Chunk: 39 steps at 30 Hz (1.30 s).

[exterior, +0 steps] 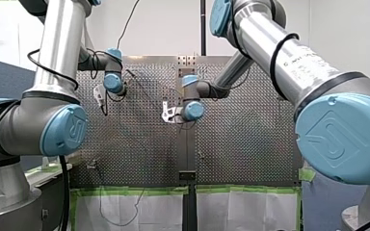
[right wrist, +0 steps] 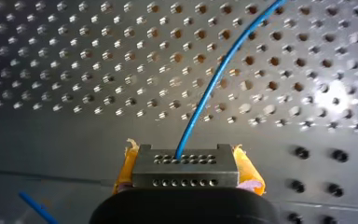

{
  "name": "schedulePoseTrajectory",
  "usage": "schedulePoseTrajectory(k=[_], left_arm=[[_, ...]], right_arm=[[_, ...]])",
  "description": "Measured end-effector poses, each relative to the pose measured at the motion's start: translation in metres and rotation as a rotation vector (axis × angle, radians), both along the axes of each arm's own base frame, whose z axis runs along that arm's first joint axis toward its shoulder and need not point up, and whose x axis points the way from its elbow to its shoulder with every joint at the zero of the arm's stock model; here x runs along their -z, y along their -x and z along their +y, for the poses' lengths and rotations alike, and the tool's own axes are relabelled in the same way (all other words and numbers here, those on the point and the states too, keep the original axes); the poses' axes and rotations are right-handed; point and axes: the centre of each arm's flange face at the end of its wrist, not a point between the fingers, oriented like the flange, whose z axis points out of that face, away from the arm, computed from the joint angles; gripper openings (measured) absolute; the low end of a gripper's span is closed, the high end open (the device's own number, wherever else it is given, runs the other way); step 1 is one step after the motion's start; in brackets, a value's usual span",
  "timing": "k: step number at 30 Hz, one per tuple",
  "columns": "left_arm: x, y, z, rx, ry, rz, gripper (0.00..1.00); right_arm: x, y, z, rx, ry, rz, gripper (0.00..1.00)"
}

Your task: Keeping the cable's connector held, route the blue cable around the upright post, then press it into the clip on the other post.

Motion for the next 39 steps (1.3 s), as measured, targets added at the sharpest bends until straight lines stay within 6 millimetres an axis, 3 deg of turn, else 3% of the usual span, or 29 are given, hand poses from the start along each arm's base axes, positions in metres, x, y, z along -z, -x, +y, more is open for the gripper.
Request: schedulePoseTrajectory(k=[11, 39], left_arm=[[0.011, -0.005, 0.000, 0.030, 0.028, 0.015, 0.98], [0.012, -0.005, 0.003, 0.022, 0.033, 0.014, 0.98]], right_arm=[[0.036, 0.007, -0.001, 0.008, -0.031, 0.049, 0.00], [0.198, 0.023, 0.021, 0.055, -0.150, 0.194, 0.00]])
